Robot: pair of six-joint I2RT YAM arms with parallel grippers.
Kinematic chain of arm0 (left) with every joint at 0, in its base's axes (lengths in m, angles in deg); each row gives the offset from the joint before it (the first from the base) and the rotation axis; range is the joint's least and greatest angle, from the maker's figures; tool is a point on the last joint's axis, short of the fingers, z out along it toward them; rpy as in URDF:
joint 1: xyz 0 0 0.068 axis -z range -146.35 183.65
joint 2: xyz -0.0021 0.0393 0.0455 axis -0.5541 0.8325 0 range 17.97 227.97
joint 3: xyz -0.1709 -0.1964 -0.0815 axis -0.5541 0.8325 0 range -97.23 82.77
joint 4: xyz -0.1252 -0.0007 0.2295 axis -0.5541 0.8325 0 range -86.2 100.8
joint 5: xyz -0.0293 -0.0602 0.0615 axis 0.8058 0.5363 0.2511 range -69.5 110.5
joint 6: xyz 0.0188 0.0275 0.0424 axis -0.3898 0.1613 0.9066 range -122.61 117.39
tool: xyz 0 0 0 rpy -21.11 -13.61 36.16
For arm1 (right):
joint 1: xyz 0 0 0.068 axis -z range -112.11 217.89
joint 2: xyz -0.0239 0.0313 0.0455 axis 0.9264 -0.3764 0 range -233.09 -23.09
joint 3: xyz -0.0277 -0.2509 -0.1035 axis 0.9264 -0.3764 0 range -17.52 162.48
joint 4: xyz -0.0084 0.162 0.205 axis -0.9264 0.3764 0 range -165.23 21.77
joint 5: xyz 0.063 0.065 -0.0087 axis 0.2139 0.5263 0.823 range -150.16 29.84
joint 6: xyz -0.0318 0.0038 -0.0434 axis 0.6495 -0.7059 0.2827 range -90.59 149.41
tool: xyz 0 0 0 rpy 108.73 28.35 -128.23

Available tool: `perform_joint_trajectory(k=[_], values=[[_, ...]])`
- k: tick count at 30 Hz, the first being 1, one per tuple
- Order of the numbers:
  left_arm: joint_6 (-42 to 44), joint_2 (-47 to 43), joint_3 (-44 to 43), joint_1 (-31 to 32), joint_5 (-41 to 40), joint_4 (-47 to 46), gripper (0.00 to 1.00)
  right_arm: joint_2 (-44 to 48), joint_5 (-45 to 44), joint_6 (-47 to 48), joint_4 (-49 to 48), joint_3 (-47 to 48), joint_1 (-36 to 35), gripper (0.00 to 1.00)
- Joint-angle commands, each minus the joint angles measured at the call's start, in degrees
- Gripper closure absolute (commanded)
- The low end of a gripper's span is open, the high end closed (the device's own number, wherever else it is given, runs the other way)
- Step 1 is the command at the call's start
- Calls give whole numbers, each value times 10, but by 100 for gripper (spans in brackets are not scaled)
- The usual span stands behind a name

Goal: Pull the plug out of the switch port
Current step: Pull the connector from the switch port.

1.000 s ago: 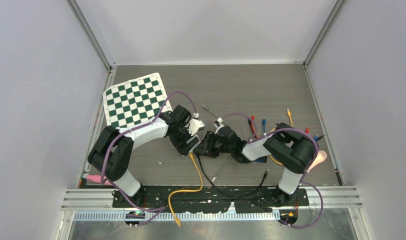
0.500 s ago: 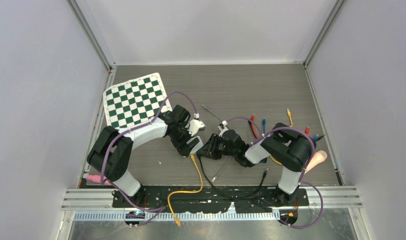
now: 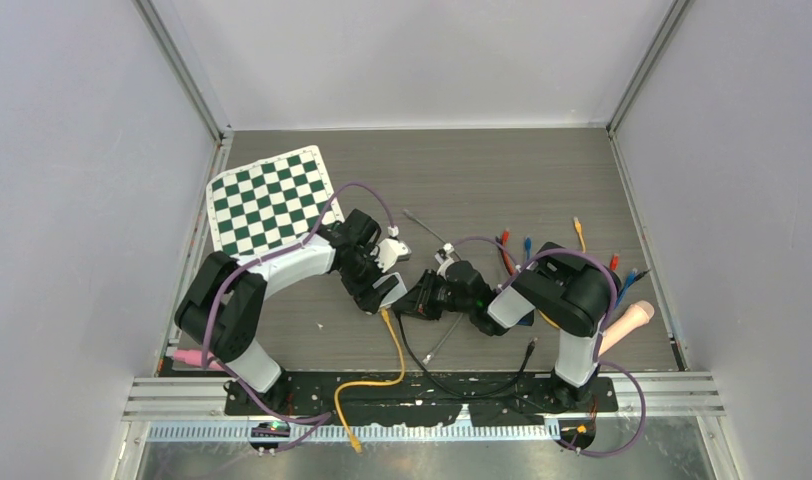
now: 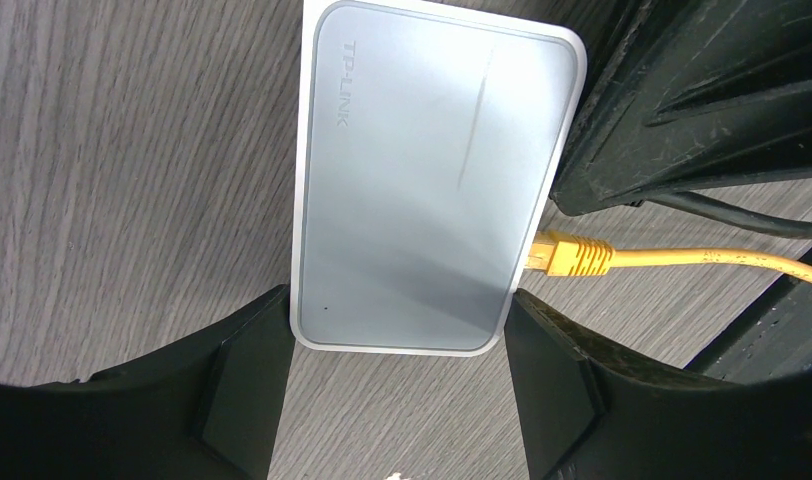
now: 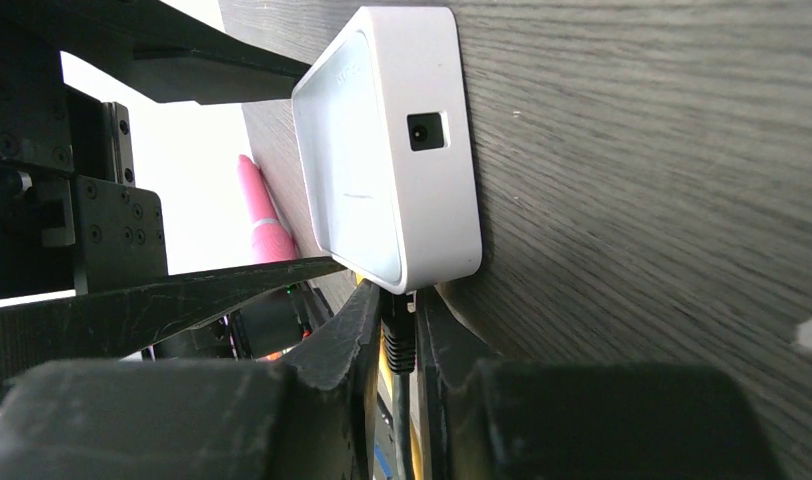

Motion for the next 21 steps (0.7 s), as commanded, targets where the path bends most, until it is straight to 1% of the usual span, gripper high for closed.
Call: perform_joint_trajectory(k=[1, 3, 6, 9, 12, 14, 16, 17, 18, 19, 20, 21], values=[[-6, 14, -9, 2, 13, 10, 37, 4, -8, 3, 7, 3, 1, 89], [-8, 15, -9, 4, 10, 10, 37, 8, -9, 11, 19, 5, 1, 94], [-9, 17, -10, 7, 2, 9, 37, 17, -4, 39, 49, 14, 0, 95], [-11, 19, -9, 9, -5, 9, 37, 27, 8, 67, 108, 33, 0, 95], [-14, 19, -9, 9, -12, 6, 37, 30, 36, 82, 118, 36, 1, 95], [-14, 18, -7, 9, -15, 3, 37, 23, 69, 73, 96, 33, 2, 95], [-15, 15, -6, 9, -16, 1, 37, 8, 98, 38, 16, 18, 2, 95], [-15, 14, -5, 9, -18, 0, 36, 2, 105, 25, -49, 6, 2, 95], [-15, 13, -3, 9, -18, -1, 36, -5, 113, 7, -71, 1, 2, 95], [-16, 13, -3, 9, -19, -2, 36, -6, 114, 5, -83, -2, 1, 95], [-16, 13, -3, 9, -20, -1, 36, 1, 110, 16, -73, -2, 1, 95], [-16, 14, -4, 9, -20, 0, 36, 16, 107, 42, -36, 2, 1, 95]])
